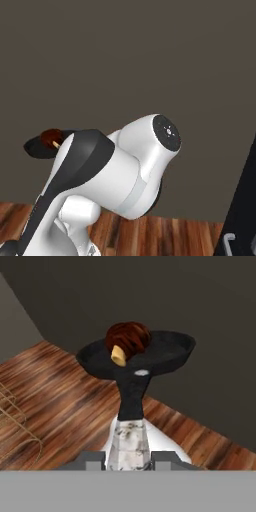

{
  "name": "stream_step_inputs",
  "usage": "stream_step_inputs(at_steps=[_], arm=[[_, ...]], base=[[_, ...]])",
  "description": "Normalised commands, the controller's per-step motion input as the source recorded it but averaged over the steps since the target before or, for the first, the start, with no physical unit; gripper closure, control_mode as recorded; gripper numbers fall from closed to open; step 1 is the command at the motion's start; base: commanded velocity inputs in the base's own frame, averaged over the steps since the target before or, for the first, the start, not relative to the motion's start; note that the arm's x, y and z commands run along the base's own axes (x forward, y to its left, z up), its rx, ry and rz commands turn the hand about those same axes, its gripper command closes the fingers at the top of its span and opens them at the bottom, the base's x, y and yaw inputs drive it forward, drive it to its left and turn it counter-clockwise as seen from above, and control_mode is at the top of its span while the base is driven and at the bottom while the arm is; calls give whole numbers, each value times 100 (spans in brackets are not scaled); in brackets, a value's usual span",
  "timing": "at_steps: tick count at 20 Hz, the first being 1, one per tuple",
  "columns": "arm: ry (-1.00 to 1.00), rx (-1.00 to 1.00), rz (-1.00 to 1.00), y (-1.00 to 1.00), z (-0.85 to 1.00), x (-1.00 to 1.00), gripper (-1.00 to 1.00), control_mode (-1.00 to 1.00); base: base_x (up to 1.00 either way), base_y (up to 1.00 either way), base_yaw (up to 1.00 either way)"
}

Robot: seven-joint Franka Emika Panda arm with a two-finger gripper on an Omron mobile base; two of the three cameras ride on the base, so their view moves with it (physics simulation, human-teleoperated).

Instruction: Pick up the pan with the steak in it and place it on the dining table. Then place the steak on the plate.

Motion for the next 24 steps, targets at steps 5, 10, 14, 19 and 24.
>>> stream_step_inputs(at_steps=[5,10,14,19,24], arm=[[0,0,0,0,0,0,100,100],[0,0,0,0,0,0,100,100],[0,0,0,0,0,0,100,100],[0,0,0,0,0,0,100,100],[0,0,0,0,0,0,100,100]], base=[[9,0,44],[0,0,48],[0,0,49],[0,0,49],[0,0,49]])
